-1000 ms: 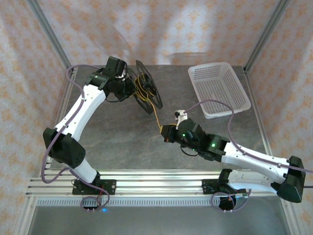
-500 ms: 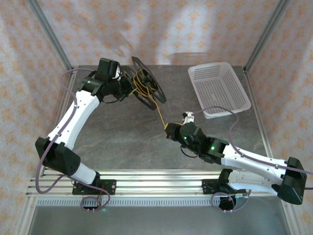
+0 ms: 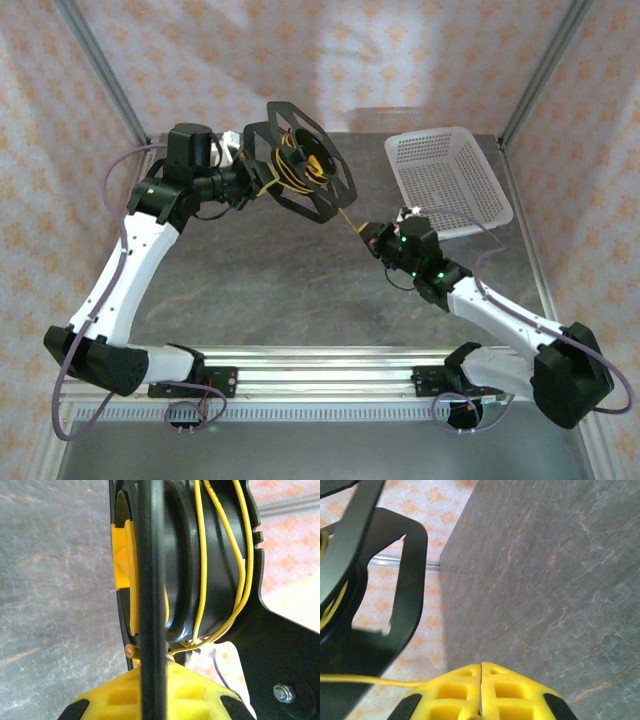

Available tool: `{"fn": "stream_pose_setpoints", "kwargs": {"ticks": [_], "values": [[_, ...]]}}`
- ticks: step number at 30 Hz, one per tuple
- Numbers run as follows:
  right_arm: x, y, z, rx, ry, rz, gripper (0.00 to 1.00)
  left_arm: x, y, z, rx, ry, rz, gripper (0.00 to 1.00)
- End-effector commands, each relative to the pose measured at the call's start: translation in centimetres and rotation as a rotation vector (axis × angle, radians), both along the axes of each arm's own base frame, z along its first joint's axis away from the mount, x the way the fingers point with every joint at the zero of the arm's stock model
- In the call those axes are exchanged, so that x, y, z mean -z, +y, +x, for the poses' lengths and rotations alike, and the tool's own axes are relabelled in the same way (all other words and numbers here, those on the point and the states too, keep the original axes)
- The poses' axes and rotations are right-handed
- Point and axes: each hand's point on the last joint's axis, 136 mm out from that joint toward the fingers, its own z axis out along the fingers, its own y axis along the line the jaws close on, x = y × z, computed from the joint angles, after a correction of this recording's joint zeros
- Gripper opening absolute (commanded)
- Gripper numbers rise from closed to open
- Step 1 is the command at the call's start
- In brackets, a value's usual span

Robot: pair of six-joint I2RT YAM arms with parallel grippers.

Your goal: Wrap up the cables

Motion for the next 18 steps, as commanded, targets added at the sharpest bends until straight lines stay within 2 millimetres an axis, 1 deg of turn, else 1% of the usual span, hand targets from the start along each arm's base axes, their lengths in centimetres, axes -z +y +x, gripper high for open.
{"fn": "stream_pose_setpoints", "kwargs": {"ticks": [1, 2, 6, 10, 12, 14, 18], "values": [[-0.2, 0.1, 1.0, -0.064, 0.048, 0.071, 0.00, -6.4, -0.7, -1.2, 0.110, -0.271, -0.076, 0.00], [-0.1, 0.2, 1.7, -0.076, 0.060, 0.086, 0.00, -6.3, -0.9, -1.6, 0.135, -0.274, -0.081, 0.00], [-1.1, -0.3, 4.4, -0.108, 0.052, 0.165, 0.00, -5.9, -1.9, -2.8, 0.228, -0.276, -0.095, 0.00], [-2.4, -1.1, 6.6, -0.136, 0.036, 0.205, 0.00, -5.9, -2.4, -4.2, 0.309, -0.298, -0.084, 0.00], [-3.4, -1.2, 7.5, -0.159, 0.023, 0.226, 0.00, -5.6, -2.7, -4.9, 0.346, -0.299, -0.070, 0.00], [-4.4, -1.1, 8.3, -0.185, 0.008, 0.243, 0.00, -5.4, -3.0, -5.3, 0.377, -0.308, -0.055, 0.00], [-6.5, 0.3, 9.7, -0.305, -0.017, 0.306, 0.00, -5.0, -4.4, -6.7, 0.467, -0.334, -0.029, 0.00]]}}
